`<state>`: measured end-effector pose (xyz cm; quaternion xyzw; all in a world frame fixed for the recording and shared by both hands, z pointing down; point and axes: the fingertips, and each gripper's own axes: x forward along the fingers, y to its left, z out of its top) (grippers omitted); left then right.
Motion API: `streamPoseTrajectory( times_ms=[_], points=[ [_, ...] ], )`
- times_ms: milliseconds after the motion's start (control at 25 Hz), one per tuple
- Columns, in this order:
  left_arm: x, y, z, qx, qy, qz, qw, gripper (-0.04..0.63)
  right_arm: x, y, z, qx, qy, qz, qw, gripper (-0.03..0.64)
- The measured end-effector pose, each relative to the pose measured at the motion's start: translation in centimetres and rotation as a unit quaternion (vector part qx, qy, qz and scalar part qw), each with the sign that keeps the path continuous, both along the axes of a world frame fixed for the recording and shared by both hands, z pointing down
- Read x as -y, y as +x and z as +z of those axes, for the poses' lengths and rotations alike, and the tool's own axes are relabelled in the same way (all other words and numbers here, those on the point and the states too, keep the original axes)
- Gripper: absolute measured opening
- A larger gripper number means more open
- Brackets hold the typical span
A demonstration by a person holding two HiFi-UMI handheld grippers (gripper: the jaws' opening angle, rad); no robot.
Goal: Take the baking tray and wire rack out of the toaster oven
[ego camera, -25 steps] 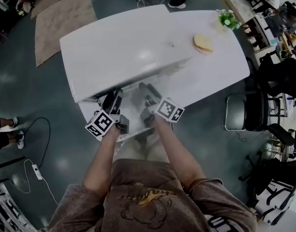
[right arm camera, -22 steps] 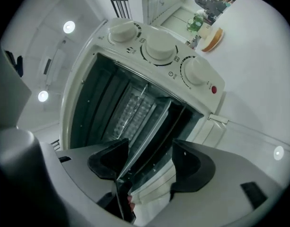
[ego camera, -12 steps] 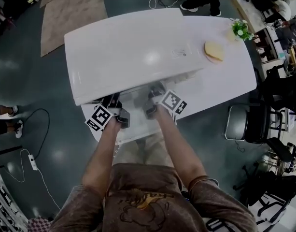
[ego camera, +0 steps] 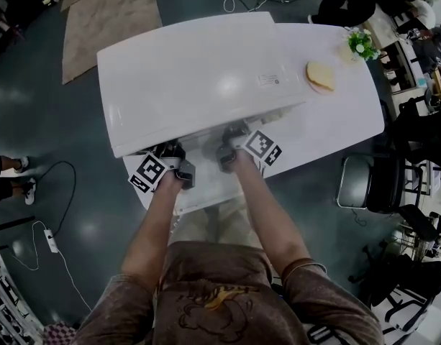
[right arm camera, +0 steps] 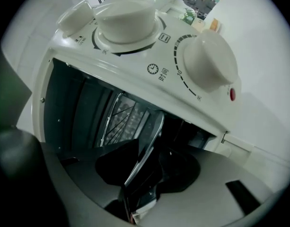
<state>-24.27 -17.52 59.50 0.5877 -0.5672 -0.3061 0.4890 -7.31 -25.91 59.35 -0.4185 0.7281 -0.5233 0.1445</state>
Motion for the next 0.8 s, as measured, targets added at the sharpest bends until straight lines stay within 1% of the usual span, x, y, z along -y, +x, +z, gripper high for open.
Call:
streamPoseTrajectory(
  times_ms=[160, 560, 800],
  points=[
    [-1.3, 0.7, -0.1, -0.015, -0.007, 0.012, 0.9998, 0.123, -1.3, 0.6, -0.2, 0.005, -0.003, 0.001, 1.000, 0.123],
    [-6.7, 3.6, 0.2, -0.052, -0.035, 0.059, 0.9963, 0.103, -7.0, 3.4, 0.0, 0.007, -0.015, 0.004, 1.000, 0.115],
    [-10.8, 5.9, 0.6, -0.059, -0.060, 0.098, 0.9915, 0.098, -11.1, 5.6, 0.2, 0.014, -0.016, 0.020, 1.000, 0.109]
  ],
)
